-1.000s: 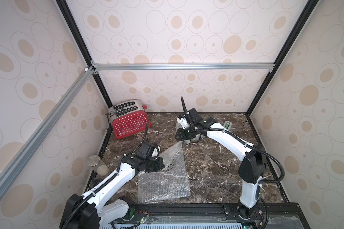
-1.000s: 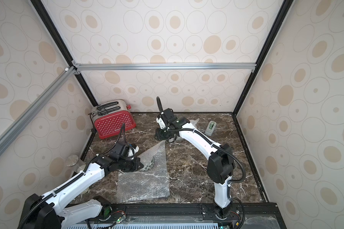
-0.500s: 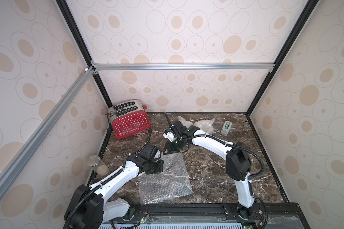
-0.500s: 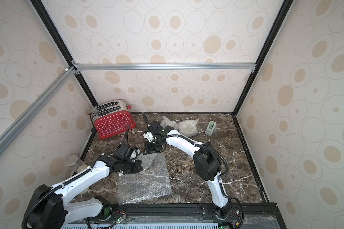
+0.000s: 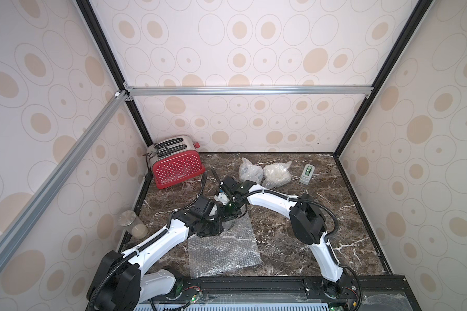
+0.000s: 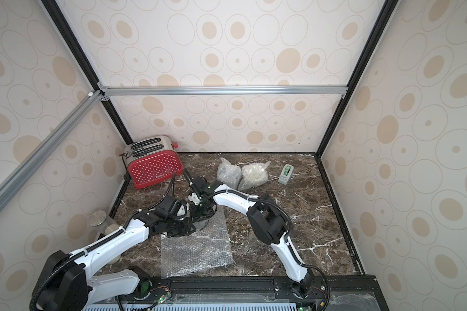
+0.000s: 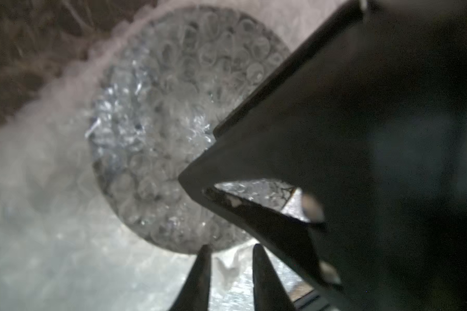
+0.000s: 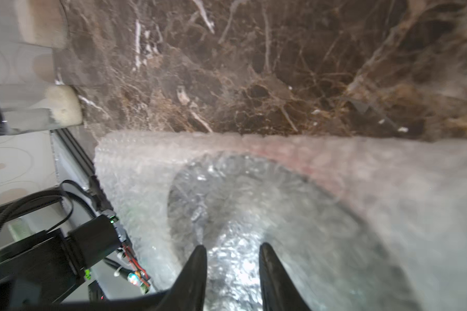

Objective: Wrap bowls in bubble wrap
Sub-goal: Wrap the bowl in bubble wrap.

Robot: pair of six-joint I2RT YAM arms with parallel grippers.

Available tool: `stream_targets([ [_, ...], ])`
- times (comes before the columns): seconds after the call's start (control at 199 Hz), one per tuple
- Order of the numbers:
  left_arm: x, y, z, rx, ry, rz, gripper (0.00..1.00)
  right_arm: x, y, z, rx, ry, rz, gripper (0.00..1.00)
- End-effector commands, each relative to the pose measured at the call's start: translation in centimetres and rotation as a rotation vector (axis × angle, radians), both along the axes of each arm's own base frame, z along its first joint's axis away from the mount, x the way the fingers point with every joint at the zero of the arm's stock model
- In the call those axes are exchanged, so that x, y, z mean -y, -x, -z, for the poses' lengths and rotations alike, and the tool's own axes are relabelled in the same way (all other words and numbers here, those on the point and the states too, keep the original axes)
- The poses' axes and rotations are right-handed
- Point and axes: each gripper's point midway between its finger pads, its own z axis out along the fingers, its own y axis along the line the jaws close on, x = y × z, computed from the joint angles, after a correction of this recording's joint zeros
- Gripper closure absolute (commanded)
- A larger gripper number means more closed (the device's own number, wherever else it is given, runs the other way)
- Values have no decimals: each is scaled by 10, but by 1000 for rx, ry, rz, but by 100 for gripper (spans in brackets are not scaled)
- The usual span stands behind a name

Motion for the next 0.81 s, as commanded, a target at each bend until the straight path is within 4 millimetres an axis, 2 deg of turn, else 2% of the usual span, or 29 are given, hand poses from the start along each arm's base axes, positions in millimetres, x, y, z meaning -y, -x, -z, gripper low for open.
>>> stream_targets([
  [0.0,-9,-2,-21,50,-39,-12,53,16,1,20,17,99,-4,64],
  [0.091,-24,-5,-33,79,-97,-47,43,18,1,23,22,110,-3,64],
  [0.161,-33,-9,-39,95,-124,-79,42,18,-2,27,31,121,0,64],
  [0.342,-52,-26,-37,96,-101,-196,44,20,1,41,19,157,-9,65],
  [0.508,-46,-41,-32,100,-102,-188,51,26,-2,54,30,197,-3,67],
  [0.534,-41,-48,-34,122,-84,-180,53,26,-2,55,30,198,-1,68],
  [0.725,-33,-64,-24,124,-99,-129,53,23,-5,38,55,154,16,69],
  [0.8,-36,-67,-11,109,-145,-116,53,22,-5,34,62,149,15,69],
])
